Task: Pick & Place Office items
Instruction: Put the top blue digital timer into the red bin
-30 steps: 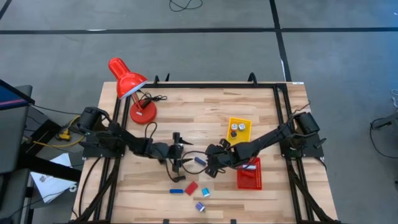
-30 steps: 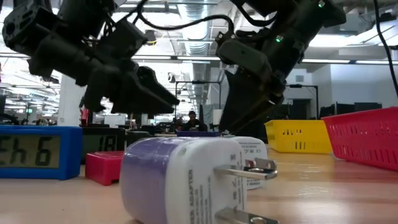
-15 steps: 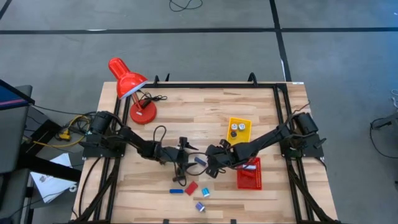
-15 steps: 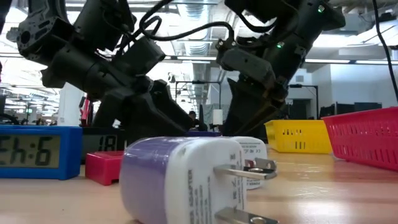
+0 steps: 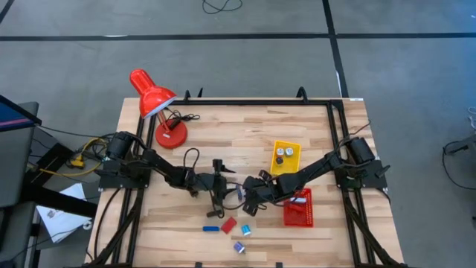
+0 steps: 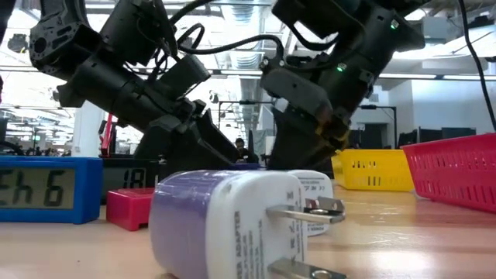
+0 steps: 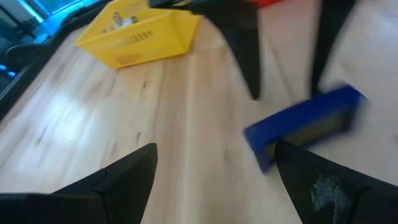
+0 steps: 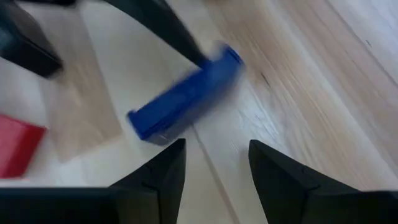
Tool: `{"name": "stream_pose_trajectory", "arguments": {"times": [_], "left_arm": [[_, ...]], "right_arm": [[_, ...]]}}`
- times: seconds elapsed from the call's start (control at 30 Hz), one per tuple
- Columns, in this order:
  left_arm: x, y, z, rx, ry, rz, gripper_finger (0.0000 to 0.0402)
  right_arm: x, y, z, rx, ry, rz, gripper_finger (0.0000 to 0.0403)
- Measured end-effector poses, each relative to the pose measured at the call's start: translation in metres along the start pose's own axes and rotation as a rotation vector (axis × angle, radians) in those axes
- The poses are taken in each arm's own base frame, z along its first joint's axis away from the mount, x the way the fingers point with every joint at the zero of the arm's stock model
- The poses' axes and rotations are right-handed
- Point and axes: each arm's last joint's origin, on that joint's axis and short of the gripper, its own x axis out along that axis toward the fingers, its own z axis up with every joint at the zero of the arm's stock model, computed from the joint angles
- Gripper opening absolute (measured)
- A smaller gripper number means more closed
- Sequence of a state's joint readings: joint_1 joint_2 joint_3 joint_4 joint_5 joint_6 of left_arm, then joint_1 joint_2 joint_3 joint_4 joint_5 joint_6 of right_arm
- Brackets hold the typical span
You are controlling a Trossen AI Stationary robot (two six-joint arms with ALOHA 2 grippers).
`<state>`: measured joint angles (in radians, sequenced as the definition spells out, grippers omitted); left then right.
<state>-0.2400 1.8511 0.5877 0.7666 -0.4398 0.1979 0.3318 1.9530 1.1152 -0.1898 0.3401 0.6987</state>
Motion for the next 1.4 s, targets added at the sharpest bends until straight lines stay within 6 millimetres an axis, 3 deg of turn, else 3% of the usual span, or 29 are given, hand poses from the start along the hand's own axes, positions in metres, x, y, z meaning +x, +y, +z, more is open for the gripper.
{"name": "stream_pose_trajectory", "arguments": {"times": [0.53, 0.7, 0.9, 1.07, 1.23, 1.4], "left_arm": [[0.003, 0.007, 0.004, -0.046, -0.046, -0.027, 0.0318], [0.003, 0.006, 0.001, 0.008, -0.018, -0.038, 0.0318], [-0.019, 0.014, 0.019, 0.027, -0.071, -0.041, 0.0318], [-0.047, 0.025, 0.032, -0.053, -0.124, -0.079, 0.0318], [-0.07, 0.031, 0.03, -0.173, -0.169, -0.199, 0.0318], [-0.087, 0.035, 0.022, -0.176, -0.193, -0.223, 0.0318]], "right_arm": [[0.0, 0.003, 0.008, 0.03, -0.055, 0.051, 0.0168], [-0.01, 0.005, 0.009, -0.091, -0.016, 0.105, 0.0168], [-0.031, 0.002, 0.014, -0.223, -0.013, 0.103, 0.0168], [-0.033, 0.001, 0.019, -0.34, -0.064, 0.088, 0.0189], [-0.029, -0.007, 0.024, -0.404, -0.066, 0.045, 0.0223], [-0.031, -0.003, 0.031, -0.567, -0.11, 0.054, 0.0236]]}}
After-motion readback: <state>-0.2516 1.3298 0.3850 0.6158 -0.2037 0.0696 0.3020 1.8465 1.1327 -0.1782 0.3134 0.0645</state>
